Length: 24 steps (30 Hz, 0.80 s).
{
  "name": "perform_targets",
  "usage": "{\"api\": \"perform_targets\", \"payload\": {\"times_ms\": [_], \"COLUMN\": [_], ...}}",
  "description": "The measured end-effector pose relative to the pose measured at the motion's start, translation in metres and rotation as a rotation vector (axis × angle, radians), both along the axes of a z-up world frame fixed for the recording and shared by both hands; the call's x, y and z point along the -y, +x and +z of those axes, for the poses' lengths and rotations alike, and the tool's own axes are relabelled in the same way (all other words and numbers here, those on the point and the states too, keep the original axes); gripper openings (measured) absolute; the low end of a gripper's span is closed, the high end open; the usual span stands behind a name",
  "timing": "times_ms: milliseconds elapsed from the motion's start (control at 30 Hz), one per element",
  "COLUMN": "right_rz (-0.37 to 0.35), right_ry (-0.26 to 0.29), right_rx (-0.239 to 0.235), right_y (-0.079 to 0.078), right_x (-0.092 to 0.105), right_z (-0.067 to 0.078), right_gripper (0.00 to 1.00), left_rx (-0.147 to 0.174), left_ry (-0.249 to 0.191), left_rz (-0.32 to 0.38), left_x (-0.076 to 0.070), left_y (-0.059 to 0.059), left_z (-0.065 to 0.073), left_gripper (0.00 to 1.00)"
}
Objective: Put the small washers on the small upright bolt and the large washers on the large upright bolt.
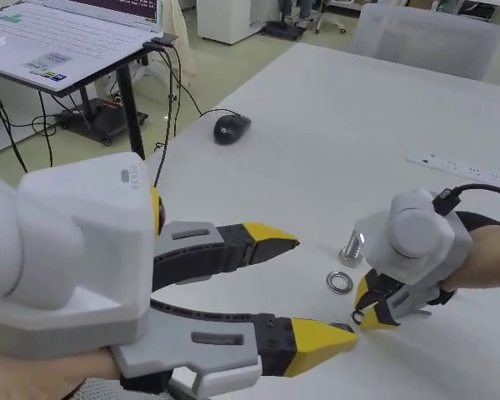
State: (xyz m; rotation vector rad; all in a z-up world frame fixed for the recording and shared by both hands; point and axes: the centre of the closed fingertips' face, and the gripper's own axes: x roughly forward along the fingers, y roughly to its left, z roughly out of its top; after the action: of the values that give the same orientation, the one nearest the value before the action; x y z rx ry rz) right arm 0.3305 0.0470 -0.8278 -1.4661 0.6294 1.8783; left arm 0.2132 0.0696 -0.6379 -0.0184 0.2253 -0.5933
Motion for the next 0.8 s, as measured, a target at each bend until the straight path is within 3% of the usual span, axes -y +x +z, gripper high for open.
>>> {"api": "perform_targets", "payload": {"times_ms": [333, 400, 600, 700, 800], "right_rz": [-0.058, -0.101, -0.213, -0.255, -0.311], "right_ry": [0.010, 0.025, 0.061, 0.061, 0.066], "right_rx": [0.005, -0.019, 0.002, 0.043, 0.051], "right_y": [0.004, 0.005, 0.030, 0.044, 0.052], "right_x": [0.001, 0.006, 0.038, 0.058, 0.076], "right_z": [0.005, 0.012, 0.039, 0.045, 0.051], "right_gripper": [0.12, 0.12, 0.12, 0.12, 0.12], "left_rx": [-0.002, -0.006, -0.014, -0.013, -0.018], "left_ry": [0.005, 0.007, 0.014, 0.017, 0.022], "left_rz": [-0.011, -0.016, -0.047, -0.075, -0.096], "left_x": [0.002, 0.003, 0.009, 0.015, 0.020], "left_y": [0.001, 0.001, 0.005, 0.006, 0.008], "left_z": [0.000, -0.001, -0.003, -0.003, -0.005], "left_gripper": [0.50, 0.50, 0.50, 0.50, 0.50]}}
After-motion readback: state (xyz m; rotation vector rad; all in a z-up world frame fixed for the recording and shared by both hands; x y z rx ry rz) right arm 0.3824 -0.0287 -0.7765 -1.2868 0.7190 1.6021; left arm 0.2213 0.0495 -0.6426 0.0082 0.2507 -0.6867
